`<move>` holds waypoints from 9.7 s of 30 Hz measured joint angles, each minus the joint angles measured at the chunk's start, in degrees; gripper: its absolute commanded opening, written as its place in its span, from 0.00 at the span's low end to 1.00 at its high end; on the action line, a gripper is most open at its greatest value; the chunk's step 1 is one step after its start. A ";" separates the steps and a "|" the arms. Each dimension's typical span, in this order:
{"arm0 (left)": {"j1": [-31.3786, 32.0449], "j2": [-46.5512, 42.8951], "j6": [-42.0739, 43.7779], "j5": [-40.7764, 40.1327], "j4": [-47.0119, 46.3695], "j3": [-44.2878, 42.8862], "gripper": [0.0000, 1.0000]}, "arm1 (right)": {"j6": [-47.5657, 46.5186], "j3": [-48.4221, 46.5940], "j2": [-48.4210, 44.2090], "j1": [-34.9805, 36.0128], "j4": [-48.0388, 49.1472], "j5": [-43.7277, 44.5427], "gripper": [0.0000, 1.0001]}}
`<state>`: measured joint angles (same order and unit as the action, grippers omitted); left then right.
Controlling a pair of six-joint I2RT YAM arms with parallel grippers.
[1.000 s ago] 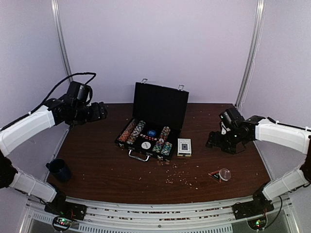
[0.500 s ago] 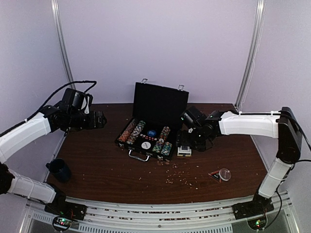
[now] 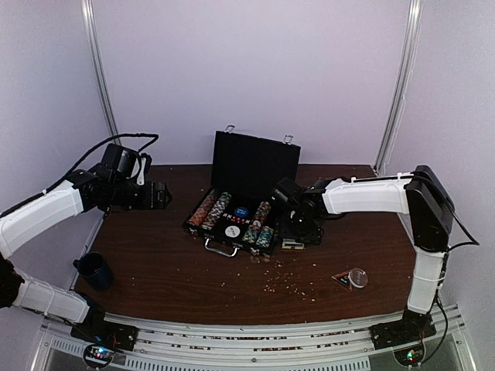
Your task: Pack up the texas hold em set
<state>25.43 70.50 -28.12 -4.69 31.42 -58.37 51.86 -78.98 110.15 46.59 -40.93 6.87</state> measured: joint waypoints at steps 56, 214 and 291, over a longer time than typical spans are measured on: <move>-2.10 -10.21 -1.86 5.55 -1.16 4.92 0.93 | -39.98 -41.40 18.62 3.50 -6.58 -11.43 0.56; -2.14 -16.33 -4.35 -0.59 0.22 8.24 0.93 | -4.13 2.43 2.25 -0.35 6.40 4.37 0.89; 6.93 19.63 -10.34 59.84 -13.75 -4.11 0.51 | -35.65 -8.11 -8.92 21.03 6.10 -2.97 0.50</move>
<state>32.36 90.13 -38.46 55.16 17.67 -62.48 16.21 -87.09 101.23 67.61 -34.83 3.90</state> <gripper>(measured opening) 0.588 0.677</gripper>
